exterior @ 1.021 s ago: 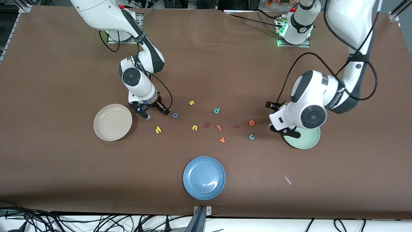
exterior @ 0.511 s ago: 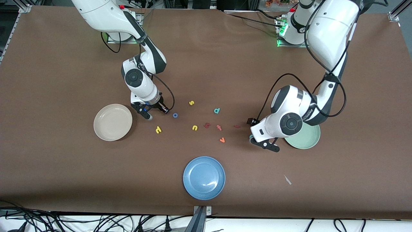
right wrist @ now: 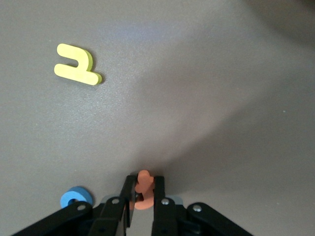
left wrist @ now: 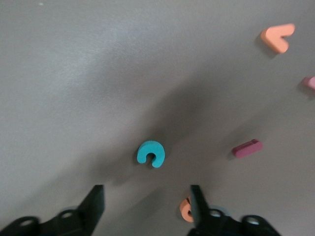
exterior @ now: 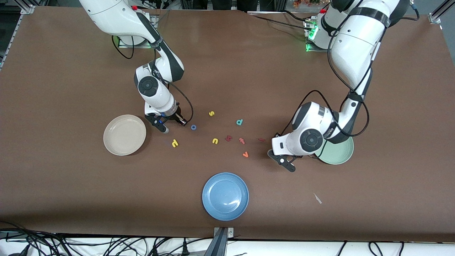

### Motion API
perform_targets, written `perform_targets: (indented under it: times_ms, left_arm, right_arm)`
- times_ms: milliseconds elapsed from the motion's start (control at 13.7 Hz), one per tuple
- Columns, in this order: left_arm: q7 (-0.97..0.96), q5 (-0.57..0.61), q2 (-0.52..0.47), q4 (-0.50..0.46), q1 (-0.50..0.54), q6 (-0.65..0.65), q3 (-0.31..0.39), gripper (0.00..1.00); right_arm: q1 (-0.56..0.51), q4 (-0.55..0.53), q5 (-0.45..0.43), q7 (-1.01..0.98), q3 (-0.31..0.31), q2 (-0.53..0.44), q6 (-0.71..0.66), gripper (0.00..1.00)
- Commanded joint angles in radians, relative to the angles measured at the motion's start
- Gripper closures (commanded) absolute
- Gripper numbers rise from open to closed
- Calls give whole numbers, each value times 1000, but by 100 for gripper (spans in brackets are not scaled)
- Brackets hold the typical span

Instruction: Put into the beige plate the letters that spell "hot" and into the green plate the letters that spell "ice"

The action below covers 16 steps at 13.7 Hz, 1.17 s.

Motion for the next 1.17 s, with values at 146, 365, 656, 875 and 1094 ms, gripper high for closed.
perform_targets:
  times_ms: [146,365,656,875,1094]
  left_arm:
    - [33,48,51,39,-21,63,6,36]
    - [33,83,61,39,-27,66,6,39]
    - [32,89,64,39,-30,66,6,56]
    - [32,88,64,39,-28,66,6,56]
    - [24,88,66,39,-28,87,6,55]
  right_arm:
    - [3,91,-29,-2,-11,8,-139,100]
    - [1,107,-132,-159,-71,-52,-288,100]
    - [0,93,-138,-562,-183,-95,-336,100]
    - [-2,89,-129,-944,-298,-97,-334,100]
    - [-20,90,-120,-1206,-352,-83,-322,100]
